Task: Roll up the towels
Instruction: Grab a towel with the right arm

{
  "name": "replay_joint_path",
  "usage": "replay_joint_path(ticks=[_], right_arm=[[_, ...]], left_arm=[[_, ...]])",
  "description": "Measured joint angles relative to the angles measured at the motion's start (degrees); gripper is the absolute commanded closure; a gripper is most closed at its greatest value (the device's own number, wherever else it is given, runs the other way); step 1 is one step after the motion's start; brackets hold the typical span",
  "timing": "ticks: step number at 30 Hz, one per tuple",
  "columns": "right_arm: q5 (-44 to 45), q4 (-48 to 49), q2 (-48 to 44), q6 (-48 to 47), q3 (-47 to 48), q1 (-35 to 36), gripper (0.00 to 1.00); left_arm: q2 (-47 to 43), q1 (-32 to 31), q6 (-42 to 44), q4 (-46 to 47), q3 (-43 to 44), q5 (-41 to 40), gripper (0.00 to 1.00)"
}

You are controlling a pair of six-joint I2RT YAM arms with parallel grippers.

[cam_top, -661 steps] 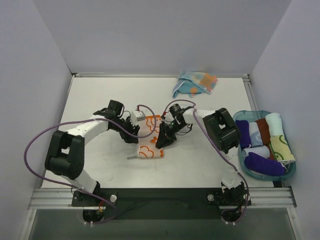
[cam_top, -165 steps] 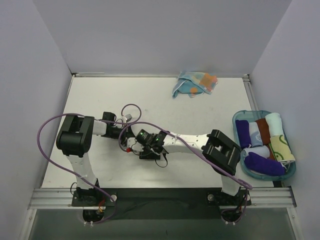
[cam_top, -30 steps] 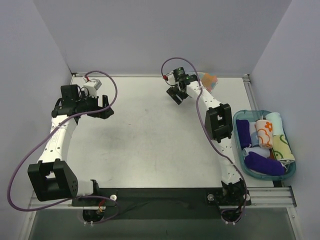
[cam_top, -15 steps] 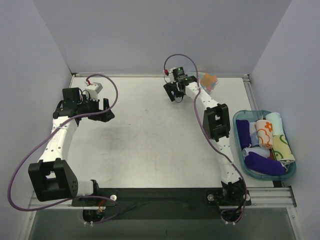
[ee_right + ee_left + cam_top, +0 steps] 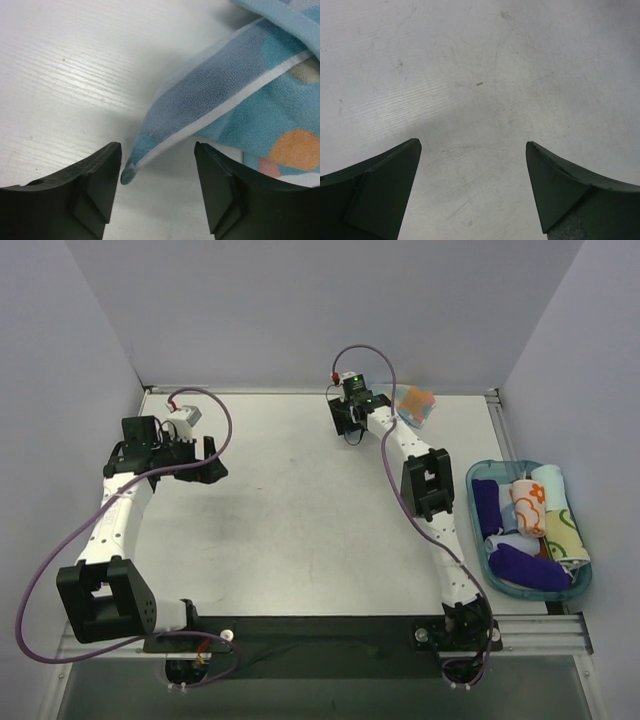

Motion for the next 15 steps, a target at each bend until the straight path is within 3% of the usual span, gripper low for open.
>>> replay_joint_path(ticks=[1, 4, 6, 11, 15], right_arm=[[0.0, 0.0, 0.1, 0.3, 0.0, 0.0, 0.46], [0.1, 0.2, 0.2, 1.2, 0.0, 0.0, 0.69], [0.2, 0.3, 0.2, 2.1, 0.0, -0.1, 1.00], [-0.4, 0.7, 0.2, 2.1, -0.2, -0.1, 1.00], [-6.4, 0.8, -2.8, 4.9, -5.6, -0.4, 1.00]], left_arm=[[0.0, 0.0, -0.2, 0.0, 0.0, 0.2, 0.03], [0.0, 0.0, -0.9, -0.1, 0.0, 0.8, 0.03], [0.0, 0.0, -1.3, -0.1, 0.0, 0.9, 0.03], [0.0, 0.3, -1.5, -0.3, 0.1, 1.0, 0.03], [0.0, 1.0, -1.9, -0.5, 0.7, 1.1, 0.03]])
